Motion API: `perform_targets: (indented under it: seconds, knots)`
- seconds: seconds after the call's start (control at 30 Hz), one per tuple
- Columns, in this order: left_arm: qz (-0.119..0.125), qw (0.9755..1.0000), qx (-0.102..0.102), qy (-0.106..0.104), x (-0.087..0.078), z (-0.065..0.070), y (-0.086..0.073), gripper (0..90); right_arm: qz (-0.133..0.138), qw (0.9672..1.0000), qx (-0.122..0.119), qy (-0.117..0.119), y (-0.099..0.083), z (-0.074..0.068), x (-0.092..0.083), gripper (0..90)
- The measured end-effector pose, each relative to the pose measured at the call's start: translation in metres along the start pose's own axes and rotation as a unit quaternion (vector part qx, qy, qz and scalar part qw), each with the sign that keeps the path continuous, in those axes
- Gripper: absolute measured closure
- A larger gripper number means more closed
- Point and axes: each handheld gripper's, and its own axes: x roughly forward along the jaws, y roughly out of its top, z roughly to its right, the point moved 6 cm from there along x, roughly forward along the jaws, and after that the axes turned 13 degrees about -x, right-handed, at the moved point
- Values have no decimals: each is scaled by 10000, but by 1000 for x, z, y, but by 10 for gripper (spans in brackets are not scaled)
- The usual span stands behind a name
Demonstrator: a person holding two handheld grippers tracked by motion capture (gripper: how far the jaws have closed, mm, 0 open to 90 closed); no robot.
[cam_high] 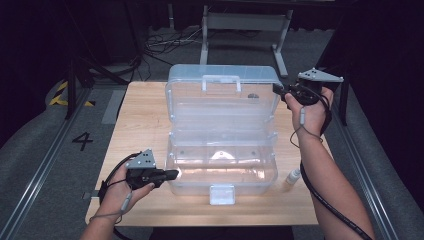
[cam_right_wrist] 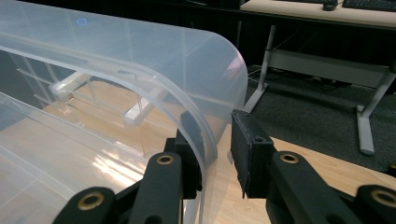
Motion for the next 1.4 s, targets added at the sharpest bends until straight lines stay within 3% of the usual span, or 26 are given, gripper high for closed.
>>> perform_targets:
  seconds: [0.23, 0.83, 0.9, 1.4]
  knots:
    - [10, 10000, -2, -10, 0, 0, 0, 900, 48, 9998, -134, -163, 1, 2, 4, 752]
    - [58, 10000, -6, -48, 0, -1, 0, 900, 394, 9989, -140, -220, -2, 9, 19, 761]
    - [61, 10000, -7, -44, 0, -1, 0, 900, 550, 9984, 18, -120, -4, 12, 22, 787]
    - [74, 10000, -1, -47, 0, -1, -1, 900, 645, 9975, -46, -296, -7, 20, 41, 818]
